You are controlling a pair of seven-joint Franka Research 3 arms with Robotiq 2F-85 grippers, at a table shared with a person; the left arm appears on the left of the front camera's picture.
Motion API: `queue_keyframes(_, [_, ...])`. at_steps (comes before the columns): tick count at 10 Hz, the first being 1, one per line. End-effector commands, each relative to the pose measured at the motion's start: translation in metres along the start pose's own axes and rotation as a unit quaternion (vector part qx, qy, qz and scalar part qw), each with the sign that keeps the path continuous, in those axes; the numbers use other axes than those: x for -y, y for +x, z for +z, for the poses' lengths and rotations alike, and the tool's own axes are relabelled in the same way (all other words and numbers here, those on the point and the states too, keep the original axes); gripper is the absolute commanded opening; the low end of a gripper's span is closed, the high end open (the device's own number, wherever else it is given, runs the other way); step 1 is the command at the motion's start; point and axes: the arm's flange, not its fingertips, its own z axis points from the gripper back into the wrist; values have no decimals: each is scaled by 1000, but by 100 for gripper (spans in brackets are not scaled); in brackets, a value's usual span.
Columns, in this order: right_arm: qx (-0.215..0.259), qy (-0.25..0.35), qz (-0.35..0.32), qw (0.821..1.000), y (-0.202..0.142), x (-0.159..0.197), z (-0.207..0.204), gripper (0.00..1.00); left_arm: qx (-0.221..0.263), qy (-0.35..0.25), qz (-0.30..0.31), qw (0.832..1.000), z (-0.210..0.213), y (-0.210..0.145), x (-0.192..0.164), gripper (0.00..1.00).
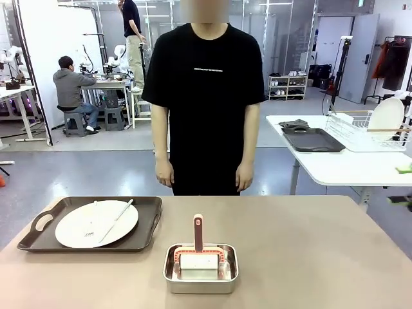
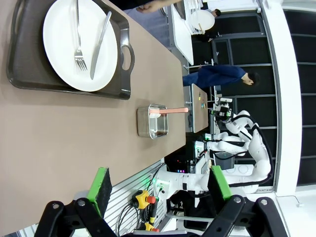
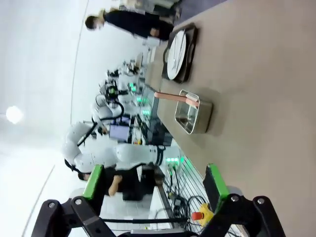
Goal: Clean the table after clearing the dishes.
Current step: When the right (or left) Handle tray is removed, use the right hand (or left hand) to clean the right (or left) side of the table with the Lint Roller.
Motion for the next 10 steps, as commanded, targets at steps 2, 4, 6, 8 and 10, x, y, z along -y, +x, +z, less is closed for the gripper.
queue_keyframes(2, [-8, -2, 25, 1000, -45, -1, 36, 100, 3, 1, -1, 1000, 2, 0, 1, 100])
queue_keyframes(4, [-31, -8, 21, 999, -59, -9, 62, 100, 3, 1, -1, 1000, 2, 0, 1, 100])
queue_keyframes(6, [-19, -6, 12, 1000, -77, -9, 83, 100, 3, 1, -1, 1000, 2, 0, 1, 100])
queue_keyframes(8, [-25, -7, 7, 1000, -89, -1, 90, 100, 3, 1, -1, 1000, 2, 0, 1, 100])
queue_keyframes(10, [-21, -6, 5, 1000, -92, 4, 92, 100, 3, 1, -1, 1000, 2, 0, 1, 100])
